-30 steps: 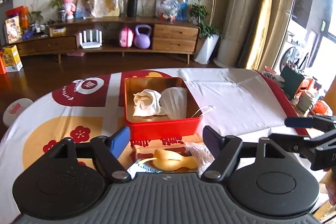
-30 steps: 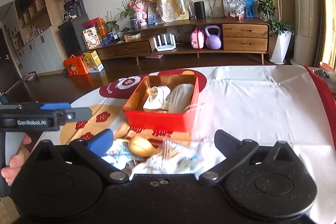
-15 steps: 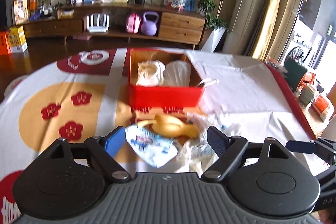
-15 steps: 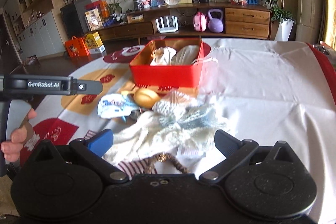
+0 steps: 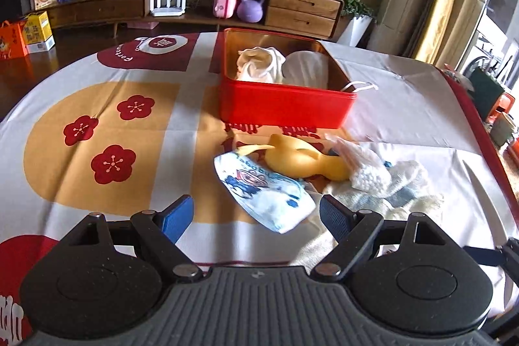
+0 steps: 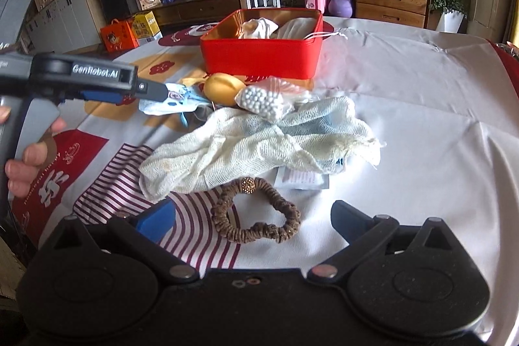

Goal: Organize soft objects
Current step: 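Grasp the brown beaded hair tie with right gripper while left grasps wipes pack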

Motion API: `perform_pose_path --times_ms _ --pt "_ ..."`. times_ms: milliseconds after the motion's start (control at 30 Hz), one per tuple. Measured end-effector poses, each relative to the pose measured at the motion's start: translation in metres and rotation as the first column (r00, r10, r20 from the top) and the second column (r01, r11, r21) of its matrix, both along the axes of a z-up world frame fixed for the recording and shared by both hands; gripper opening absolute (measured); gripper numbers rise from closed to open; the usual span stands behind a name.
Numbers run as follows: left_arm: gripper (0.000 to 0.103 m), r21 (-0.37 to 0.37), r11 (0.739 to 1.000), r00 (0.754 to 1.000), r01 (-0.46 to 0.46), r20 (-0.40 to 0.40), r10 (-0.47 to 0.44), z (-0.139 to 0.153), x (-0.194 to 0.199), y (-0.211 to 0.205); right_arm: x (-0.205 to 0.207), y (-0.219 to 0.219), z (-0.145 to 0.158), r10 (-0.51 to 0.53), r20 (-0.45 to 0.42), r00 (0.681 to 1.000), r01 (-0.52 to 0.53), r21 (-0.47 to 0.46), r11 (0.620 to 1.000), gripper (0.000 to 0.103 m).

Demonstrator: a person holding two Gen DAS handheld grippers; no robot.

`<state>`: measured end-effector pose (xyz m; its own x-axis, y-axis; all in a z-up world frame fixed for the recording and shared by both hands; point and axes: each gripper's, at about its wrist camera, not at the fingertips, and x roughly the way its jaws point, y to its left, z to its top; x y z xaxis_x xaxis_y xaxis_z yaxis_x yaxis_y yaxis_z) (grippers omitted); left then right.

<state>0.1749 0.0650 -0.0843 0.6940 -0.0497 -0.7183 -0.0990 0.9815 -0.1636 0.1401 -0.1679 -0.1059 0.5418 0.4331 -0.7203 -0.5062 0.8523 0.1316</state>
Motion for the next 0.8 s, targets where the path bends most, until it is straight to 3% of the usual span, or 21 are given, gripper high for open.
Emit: perform_pose_path --times_ms 467,567,800 --pt "0.083 -0.059 0.997 0.997 -0.045 -0.069 0.041 -0.027 0.040 0.019 0.007 0.012 -0.026 0.038 -0.015 0.999 -0.039 -0.076 0.996 0.090" --pt "0.061 -0.061 0.998 0.996 -0.035 -0.080 0.030 -0.033 0.043 0.018 0.006 0.015 -0.028 0.040 -0.001 0.999 -0.040 -0.098 0.994 0.088" --pt "0.031 -0.064 0.997 0.997 -0.032 -0.071 0.027 -0.035 0.041 0.018 0.003 0.016 -0.028 0.030 0.035 0.999 -0.025 -0.132 0.991 0.071"
